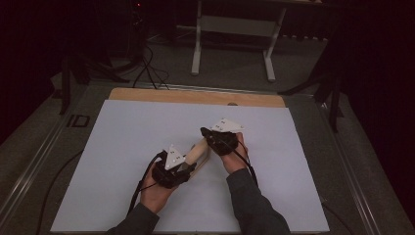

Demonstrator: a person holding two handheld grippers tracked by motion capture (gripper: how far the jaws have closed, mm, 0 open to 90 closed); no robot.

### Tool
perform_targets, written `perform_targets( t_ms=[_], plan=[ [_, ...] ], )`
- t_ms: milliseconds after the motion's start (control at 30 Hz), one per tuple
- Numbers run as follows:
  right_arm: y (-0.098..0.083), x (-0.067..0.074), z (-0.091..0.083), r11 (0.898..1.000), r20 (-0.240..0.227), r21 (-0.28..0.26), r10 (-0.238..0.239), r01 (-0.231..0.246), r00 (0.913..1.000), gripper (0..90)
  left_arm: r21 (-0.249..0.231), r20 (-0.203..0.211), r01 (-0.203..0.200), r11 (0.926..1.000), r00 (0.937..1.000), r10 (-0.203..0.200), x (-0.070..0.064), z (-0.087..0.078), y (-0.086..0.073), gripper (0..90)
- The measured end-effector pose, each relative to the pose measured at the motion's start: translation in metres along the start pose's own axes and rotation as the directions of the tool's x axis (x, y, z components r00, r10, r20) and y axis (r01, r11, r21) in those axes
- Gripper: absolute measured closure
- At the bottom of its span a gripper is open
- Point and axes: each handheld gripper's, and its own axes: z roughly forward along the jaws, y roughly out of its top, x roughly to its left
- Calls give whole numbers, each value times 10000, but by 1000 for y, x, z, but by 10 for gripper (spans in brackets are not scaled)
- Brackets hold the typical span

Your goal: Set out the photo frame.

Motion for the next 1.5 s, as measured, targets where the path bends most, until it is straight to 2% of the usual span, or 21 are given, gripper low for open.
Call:
perform_targets(
  t_ms=[467,967,1033,1400,1500],
  plan=[
    [-3,-3,-7,9998,107,117,132,-133,9999,898,49,-328,272,9996,9991,-270,12,-2,-1,580],
    [-5,-2,-13,9996,122,214,159,-161,9998,898,130,-613,198,9997,9979,-190,18,-2,-2,571],
    [-5,-2,-14,9995,111,249,186,-189,9998,898,138,-718,284,9995,9970,-274,20,-2,-2,571],
    [-6,-1,-18,9990,46,314,306,-307,9995,896,214,-685,371,9991,9970,-356,24,-3,-1,571],
    [-6,-2,-20,9991,-112,164,390,-389,9992,820,184,-624,441,9989,9971,-428,25,-3,-2,567]
  ],
)
